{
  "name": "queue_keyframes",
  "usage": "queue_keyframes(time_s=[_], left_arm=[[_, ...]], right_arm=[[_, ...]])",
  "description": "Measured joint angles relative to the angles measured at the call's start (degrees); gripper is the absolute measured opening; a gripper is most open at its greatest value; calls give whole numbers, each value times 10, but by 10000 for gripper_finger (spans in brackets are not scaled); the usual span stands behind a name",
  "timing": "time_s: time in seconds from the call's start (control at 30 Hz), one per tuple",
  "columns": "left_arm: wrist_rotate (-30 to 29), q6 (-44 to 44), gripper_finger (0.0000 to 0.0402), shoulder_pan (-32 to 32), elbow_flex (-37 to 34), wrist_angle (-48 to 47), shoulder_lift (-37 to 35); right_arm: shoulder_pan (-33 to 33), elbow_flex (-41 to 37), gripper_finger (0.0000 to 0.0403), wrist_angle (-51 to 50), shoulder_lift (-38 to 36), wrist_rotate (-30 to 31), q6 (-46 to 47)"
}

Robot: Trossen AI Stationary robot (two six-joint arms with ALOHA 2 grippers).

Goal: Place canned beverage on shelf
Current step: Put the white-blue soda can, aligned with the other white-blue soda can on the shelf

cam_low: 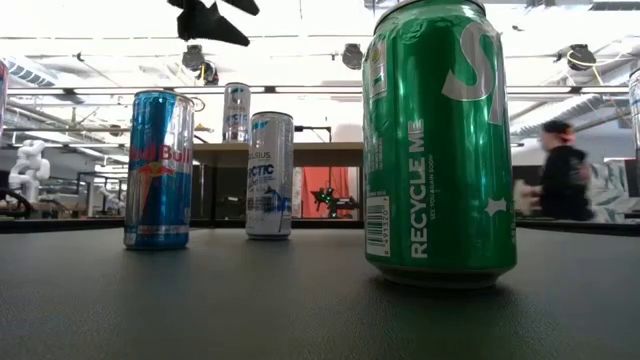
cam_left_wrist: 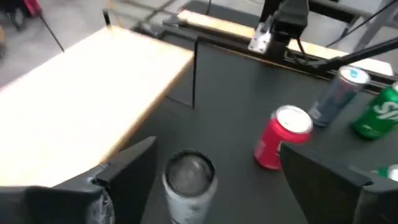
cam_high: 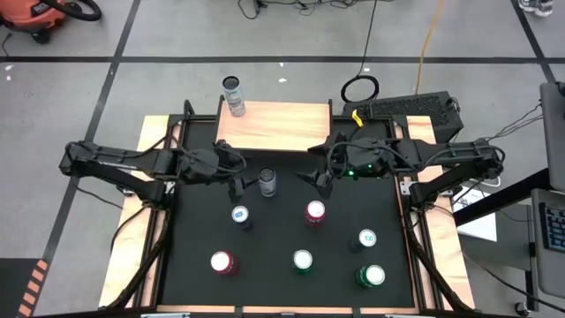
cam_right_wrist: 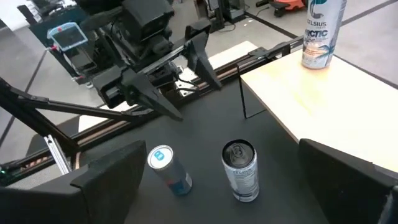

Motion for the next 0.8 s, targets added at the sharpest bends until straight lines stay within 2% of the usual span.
queue_keyframes(time_s=[0.1,0.27,0.4,0.57,0.7,0.8], left_arm=[[-7,9,345,4,0,53,1],[-9,41,345,4,0,119,1],[1,52,345,3,0,61,1],[16,-9,354,20,-4,-55,1],[34,-33,389,31,-39,-15,1],[41,-13,395,34,-73,20,1]], right_arm=[[0,0,400,-1,0,-7,-3],[0,-1,400,-10,-7,-62,-6],[0,-1,400,-18,-7,-114,-10],[0,-1,400,-17,-9,-134,5],[0,-1,400,-17,-8,-132,7],[0,-1,400,-17,-5,-118,7]])
